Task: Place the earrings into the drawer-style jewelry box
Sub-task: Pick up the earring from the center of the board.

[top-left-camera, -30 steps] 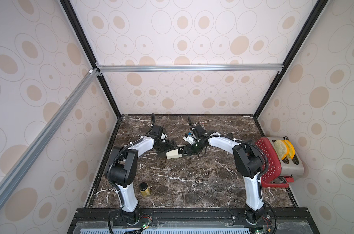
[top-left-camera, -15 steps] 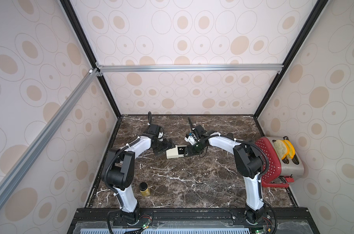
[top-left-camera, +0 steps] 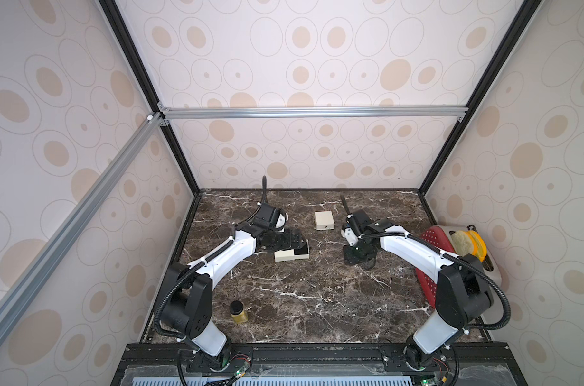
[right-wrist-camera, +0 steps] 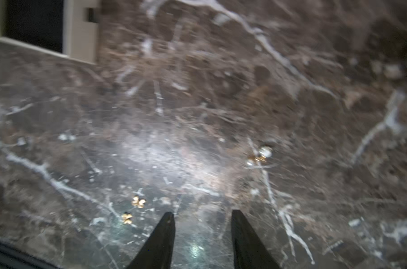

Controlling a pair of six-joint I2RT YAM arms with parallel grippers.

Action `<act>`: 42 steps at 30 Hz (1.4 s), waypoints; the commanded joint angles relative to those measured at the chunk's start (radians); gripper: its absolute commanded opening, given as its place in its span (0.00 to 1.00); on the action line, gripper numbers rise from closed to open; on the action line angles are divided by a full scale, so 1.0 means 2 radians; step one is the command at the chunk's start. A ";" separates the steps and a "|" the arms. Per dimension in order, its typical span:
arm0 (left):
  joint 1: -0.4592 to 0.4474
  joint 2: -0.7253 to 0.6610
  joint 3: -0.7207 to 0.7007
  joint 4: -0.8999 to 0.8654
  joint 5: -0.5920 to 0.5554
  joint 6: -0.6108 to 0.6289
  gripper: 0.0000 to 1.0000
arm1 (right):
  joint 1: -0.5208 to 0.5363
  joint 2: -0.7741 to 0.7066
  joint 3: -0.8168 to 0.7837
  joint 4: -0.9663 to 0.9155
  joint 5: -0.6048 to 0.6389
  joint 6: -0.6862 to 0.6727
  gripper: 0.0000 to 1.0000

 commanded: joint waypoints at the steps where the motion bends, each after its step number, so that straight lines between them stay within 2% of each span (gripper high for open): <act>1: -0.016 0.025 0.021 0.001 0.007 0.017 0.99 | -0.030 -0.004 -0.029 0.004 0.030 0.018 0.42; 7: -0.019 0.073 0.044 0.012 0.027 0.014 0.99 | -0.033 0.042 -0.029 0.017 0.013 0.091 0.34; 11: -0.018 0.089 0.068 0.007 0.031 0.016 0.99 | -0.027 0.044 -0.041 0.060 0.020 0.178 0.36; 14: -0.019 0.098 0.075 0.005 0.040 0.012 0.99 | -0.013 0.054 -0.034 0.050 0.075 0.230 0.36; 17: -0.018 0.099 0.073 0.004 0.044 0.014 0.99 | -0.012 0.089 0.009 -0.001 0.091 0.251 0.33; 21: -0.018 0.099 0.073 0.003 0.047 0.015 0.99 | -0.010 0.117 0.024 -0.001 0.058 0.263 0.28; 33: -0.018 0.092 0.069 0.004 0.048 0.017 0.99 | -0.006 0.134 0.043 -0.009 0.053 0.251 0.31; 42: -0.018 0.091 0.065 0.005 0.046 0.017 0.99 | -0.009 0.107 0.052 -0.047 0.040 0.123 0.31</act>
